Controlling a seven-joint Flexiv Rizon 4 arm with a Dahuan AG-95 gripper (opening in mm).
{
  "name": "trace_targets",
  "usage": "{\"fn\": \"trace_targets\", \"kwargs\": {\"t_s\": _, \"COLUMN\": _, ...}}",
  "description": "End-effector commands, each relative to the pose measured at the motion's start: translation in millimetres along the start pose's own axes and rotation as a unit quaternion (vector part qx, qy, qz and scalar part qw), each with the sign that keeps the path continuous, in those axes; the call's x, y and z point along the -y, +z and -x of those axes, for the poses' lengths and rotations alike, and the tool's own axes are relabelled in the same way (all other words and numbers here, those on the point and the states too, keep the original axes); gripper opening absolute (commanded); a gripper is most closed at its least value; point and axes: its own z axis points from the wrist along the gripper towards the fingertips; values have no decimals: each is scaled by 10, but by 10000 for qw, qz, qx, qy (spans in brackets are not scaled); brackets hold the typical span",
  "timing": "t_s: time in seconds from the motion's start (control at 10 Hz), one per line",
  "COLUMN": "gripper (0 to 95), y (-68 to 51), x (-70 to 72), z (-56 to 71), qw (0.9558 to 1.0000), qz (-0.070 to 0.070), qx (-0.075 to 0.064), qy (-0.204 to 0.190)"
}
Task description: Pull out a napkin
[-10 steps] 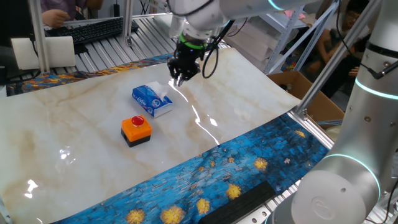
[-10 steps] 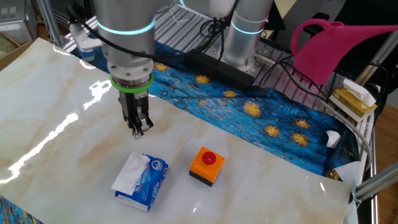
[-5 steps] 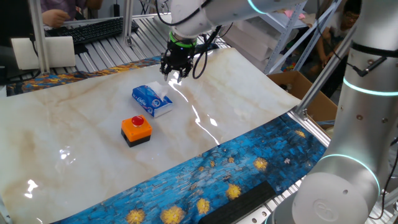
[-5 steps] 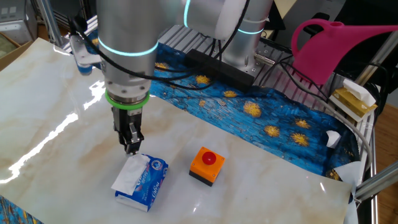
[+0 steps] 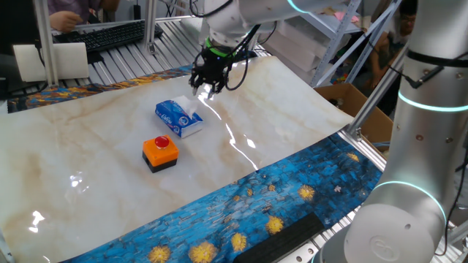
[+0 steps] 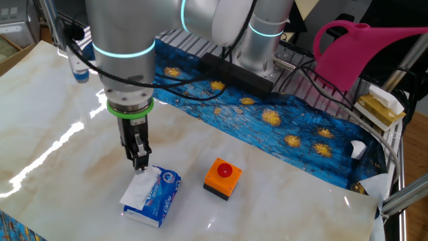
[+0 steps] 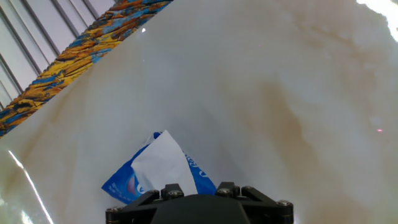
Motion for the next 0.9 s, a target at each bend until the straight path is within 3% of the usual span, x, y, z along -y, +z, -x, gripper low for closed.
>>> {"fn": "trace_targets", "kwargs": {"t_s": 0.1, "gripper": 380, "y": -7, "x": -4, "z": -87, "qw": 9999, "qz": 57, "qx": 20, "qy": 118}}
{"fn": "trace_targets", "kwargs": {"t_s": 0.9, "gripper": 380, "y": 186, "x": 10, "z": -107, "qw": 9997, "qz": 186, "qx": 46, "qy": 173}}
